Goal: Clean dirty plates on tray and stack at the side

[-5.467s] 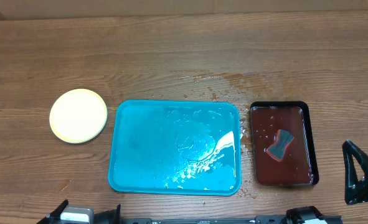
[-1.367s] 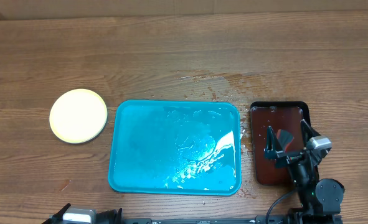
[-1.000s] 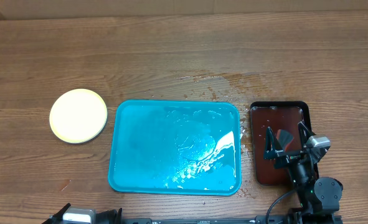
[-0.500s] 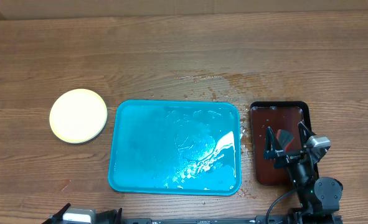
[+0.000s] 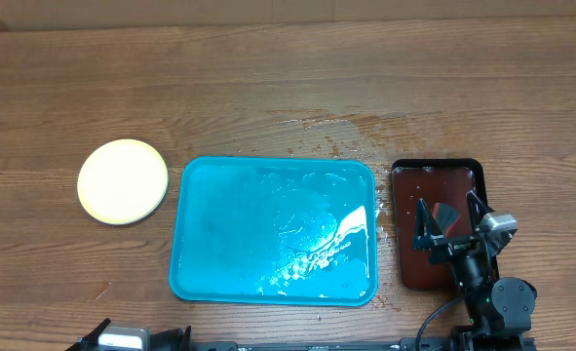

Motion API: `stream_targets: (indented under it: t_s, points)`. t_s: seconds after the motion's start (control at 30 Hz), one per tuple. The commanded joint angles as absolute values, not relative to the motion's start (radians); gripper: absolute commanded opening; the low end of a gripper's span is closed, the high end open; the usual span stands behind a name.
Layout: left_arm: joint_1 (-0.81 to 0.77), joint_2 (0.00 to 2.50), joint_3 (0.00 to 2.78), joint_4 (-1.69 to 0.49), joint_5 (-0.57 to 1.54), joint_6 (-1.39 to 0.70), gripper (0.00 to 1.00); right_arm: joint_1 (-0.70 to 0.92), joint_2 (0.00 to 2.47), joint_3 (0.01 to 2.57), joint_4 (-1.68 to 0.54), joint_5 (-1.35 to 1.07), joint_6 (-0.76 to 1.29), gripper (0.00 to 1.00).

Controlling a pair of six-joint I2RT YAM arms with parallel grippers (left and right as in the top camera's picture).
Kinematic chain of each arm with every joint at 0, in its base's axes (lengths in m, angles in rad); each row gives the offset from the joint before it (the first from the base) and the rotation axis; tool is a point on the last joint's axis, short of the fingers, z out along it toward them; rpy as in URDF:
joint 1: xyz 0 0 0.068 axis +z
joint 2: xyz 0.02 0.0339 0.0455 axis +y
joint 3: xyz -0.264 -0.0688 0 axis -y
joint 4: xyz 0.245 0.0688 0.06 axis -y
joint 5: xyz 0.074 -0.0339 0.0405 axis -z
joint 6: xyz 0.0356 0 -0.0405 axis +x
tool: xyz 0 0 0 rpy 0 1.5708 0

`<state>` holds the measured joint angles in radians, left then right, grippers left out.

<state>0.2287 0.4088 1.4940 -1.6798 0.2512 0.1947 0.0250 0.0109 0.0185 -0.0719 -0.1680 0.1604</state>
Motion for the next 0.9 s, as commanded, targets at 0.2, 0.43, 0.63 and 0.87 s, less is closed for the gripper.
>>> stream_targets:
  t_s: [0.2, 0.43, 0.63, 0.87]
  points:
    - [0.226, 0.403, 1.499, -1.679, 0.259, 0.205, 1.0, 0.017, 0.003, 0.008, -0.069, -0.158, 0.157, 1.0]
    - [0.226, 0.403, 1.499, -1.639, 0.197, 0.212, 1.0, 0.017, 0.003, 0.008, -0.069, -0.158, 0.157, 1.0]
    - [0.226, 0.403, 1.499, -1.448, 0.204, 0.349, 1.0, 0.017, 0.003, 0.008, -0.069, -0.158, 0.157, 1.0]
    - [0.176, 0.398, 1.43, -1.085, 0.242, 0.405, 1.0, 0.017, 0.003, 0.008, -0.069, -0.158, 0.157, 1.0]
